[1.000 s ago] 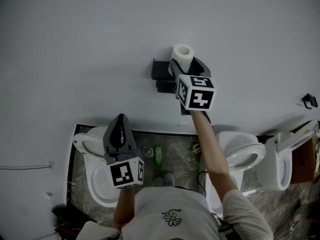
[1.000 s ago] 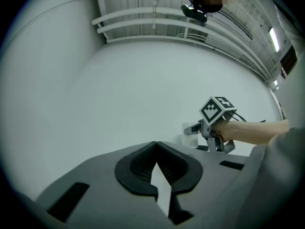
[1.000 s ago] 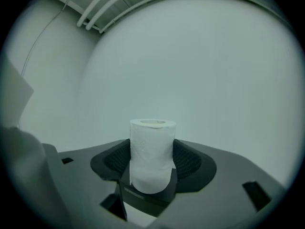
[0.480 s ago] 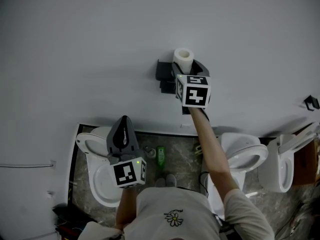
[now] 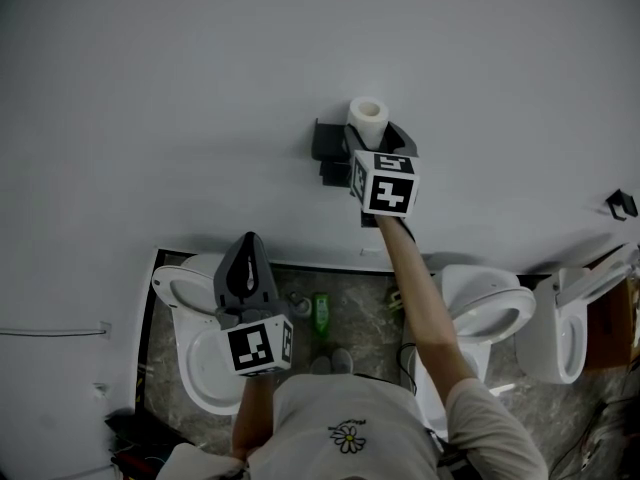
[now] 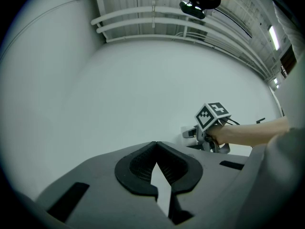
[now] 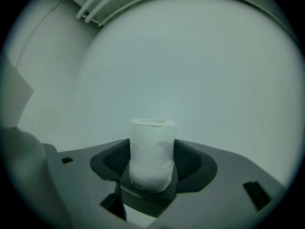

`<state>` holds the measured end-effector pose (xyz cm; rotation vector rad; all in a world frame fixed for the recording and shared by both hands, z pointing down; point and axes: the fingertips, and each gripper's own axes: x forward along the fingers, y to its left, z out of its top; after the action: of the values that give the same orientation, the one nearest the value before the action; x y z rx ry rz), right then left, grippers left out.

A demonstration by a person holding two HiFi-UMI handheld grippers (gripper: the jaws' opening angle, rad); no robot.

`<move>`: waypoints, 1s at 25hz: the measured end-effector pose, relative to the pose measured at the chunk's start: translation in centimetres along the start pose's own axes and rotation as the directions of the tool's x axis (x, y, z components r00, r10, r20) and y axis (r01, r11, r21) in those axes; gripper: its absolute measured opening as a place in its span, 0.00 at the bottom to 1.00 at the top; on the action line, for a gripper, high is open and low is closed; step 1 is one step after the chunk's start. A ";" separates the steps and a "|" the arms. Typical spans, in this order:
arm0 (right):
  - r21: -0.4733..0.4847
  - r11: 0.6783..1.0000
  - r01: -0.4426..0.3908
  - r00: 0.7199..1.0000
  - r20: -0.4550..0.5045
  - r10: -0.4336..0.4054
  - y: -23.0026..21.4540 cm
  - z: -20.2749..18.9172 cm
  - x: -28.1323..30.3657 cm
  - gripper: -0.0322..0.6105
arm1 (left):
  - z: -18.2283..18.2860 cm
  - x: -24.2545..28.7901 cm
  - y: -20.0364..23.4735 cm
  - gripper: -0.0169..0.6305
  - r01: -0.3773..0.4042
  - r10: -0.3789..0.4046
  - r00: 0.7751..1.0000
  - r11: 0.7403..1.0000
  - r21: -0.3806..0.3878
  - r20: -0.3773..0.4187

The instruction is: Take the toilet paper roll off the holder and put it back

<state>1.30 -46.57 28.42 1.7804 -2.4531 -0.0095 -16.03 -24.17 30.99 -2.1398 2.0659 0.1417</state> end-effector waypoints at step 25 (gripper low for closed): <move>-0.069 0.998 -0.002 0.948 0.318 0.024 -0.1 10.6 -7.1 0.49 | 1.9 0.4 -1.4 0.05 0.053 -0.054 0.998 0.999 0.011 0.044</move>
<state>2.57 -40.46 17.24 1.8604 -2.6386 -0.4068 -14.56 -24.15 29.16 -2.1637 1.9792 0.1704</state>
